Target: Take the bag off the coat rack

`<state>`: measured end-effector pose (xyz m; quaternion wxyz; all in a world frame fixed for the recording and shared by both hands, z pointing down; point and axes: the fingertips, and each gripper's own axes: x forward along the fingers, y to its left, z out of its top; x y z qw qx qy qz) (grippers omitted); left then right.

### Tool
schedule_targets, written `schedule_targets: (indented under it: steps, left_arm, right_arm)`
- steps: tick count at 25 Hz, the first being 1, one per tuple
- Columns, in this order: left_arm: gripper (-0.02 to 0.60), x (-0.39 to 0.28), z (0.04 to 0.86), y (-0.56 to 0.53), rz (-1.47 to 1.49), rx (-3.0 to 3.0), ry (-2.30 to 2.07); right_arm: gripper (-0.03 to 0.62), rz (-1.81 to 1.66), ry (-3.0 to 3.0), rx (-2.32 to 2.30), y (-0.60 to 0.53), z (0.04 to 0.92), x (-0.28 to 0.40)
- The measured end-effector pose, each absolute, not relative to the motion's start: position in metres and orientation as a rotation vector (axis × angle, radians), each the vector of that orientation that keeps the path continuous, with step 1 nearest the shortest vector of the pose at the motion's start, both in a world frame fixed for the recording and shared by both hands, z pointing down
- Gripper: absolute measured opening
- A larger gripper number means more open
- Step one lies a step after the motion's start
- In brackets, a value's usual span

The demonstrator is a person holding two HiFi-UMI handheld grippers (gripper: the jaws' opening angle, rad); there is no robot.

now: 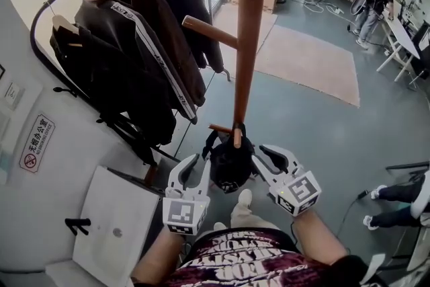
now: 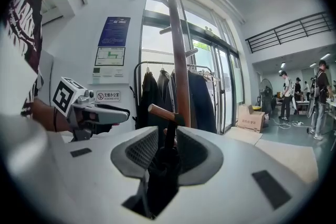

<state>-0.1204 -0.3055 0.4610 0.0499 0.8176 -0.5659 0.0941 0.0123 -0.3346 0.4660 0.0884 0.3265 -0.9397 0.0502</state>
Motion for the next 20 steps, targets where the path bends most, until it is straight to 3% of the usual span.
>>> schedule_targets:
  steps: [20]
  left_arm:
    - [0.084, -0.074, 0.512, -0.37, 0.342, 2.505, -1.575]
  right_arm:
    - [0.12, 0.234, -2.745, 0.777, -0.385, 0.515, -0.013]
